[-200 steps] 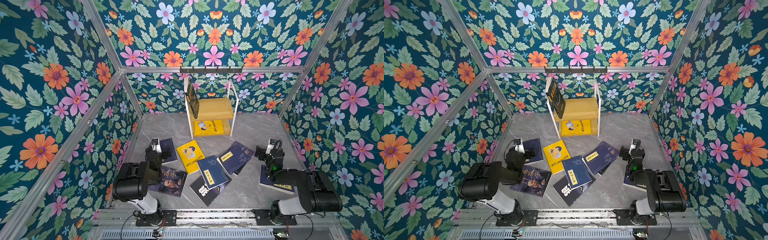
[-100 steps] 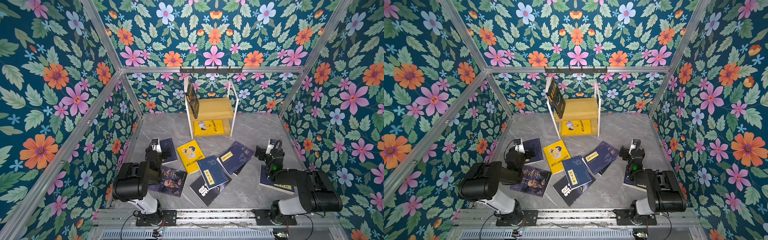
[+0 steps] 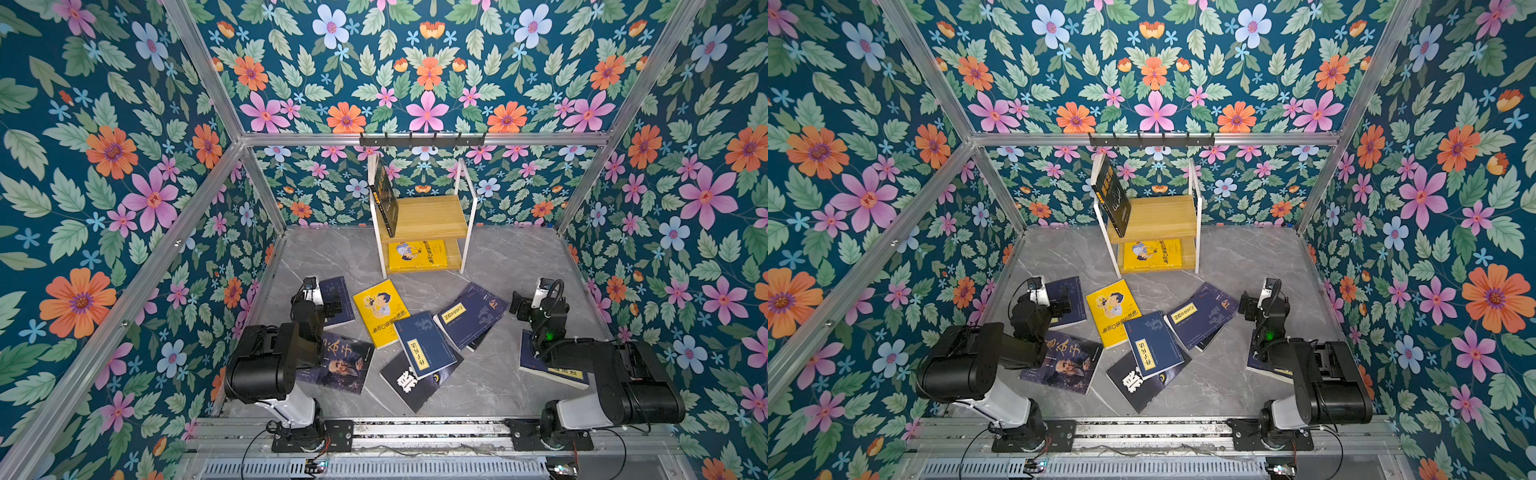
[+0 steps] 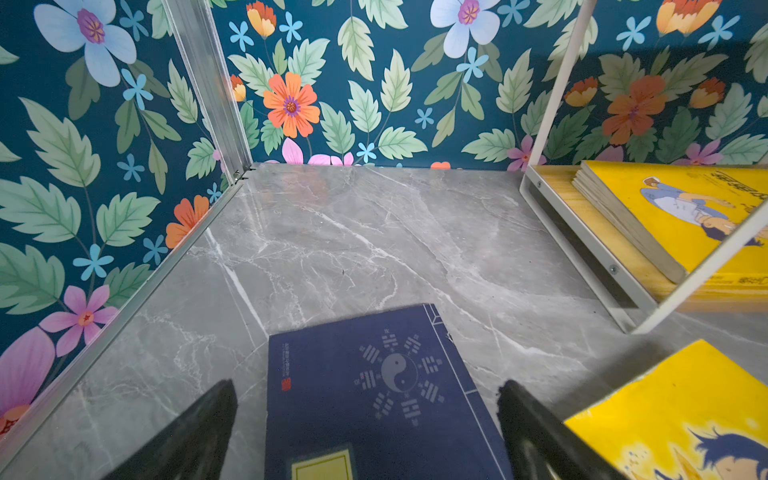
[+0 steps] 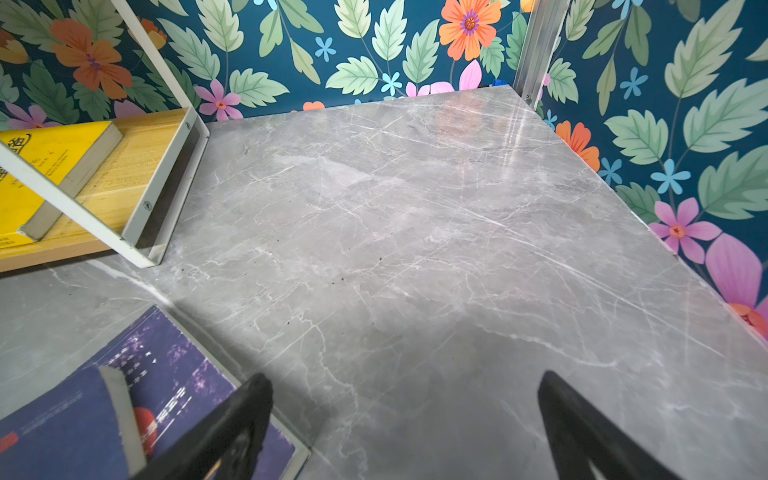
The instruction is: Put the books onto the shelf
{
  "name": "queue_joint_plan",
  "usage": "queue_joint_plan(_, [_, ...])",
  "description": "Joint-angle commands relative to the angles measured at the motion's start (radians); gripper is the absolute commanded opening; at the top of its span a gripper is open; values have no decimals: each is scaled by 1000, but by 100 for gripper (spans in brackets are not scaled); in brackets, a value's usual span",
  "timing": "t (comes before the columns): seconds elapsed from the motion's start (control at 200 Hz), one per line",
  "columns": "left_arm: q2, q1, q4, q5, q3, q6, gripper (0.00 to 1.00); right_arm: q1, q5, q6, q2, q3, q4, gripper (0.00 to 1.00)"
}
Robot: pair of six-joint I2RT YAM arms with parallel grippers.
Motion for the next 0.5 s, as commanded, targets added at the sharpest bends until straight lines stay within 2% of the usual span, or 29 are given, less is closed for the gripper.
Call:
queue_joint_plan(0.0, [-1, 1, -1, -7, 4, -5, 100, 1, -2, 1, -4, 5, 16, 99])
queue_joint_plan(0.495, [0, 1, 6, -7, 1, -9, 100, -1, -5, 3, -4, 6, 13, 99])
